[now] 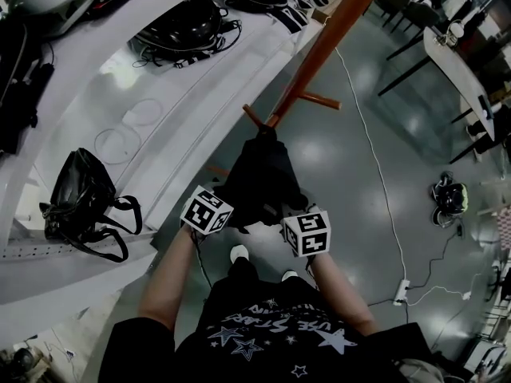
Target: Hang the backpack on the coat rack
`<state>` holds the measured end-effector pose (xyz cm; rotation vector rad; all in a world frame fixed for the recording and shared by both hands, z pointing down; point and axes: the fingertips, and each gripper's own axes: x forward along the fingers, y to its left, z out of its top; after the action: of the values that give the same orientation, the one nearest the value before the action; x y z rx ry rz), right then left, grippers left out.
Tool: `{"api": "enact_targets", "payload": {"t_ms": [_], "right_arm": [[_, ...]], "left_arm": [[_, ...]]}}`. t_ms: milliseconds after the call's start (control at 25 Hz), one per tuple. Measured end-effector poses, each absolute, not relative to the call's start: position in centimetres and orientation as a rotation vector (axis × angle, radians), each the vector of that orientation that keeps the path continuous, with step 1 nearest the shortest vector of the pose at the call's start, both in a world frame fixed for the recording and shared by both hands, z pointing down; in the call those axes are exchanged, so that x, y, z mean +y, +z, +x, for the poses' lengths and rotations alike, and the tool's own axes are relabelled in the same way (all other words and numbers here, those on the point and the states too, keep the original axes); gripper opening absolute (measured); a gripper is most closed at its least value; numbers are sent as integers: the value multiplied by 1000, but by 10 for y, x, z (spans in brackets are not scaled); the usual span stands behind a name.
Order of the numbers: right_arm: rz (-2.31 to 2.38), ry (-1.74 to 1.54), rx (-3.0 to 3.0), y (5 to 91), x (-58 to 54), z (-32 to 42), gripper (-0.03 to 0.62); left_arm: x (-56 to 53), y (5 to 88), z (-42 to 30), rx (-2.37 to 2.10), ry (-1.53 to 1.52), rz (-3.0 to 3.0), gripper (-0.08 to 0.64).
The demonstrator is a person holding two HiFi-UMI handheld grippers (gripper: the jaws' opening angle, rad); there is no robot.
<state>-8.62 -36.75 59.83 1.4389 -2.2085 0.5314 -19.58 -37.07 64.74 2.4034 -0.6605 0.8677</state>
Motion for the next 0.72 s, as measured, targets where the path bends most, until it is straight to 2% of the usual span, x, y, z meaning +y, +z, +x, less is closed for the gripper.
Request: {"api": "enact_targets", "payload": {"t_ms": [720], "right_arm": [[1410, 533, -2245, 598, -383, -101, 18]], "left_arm": [[-395, 647, -207, -645, 891, 2423, 94]]}}
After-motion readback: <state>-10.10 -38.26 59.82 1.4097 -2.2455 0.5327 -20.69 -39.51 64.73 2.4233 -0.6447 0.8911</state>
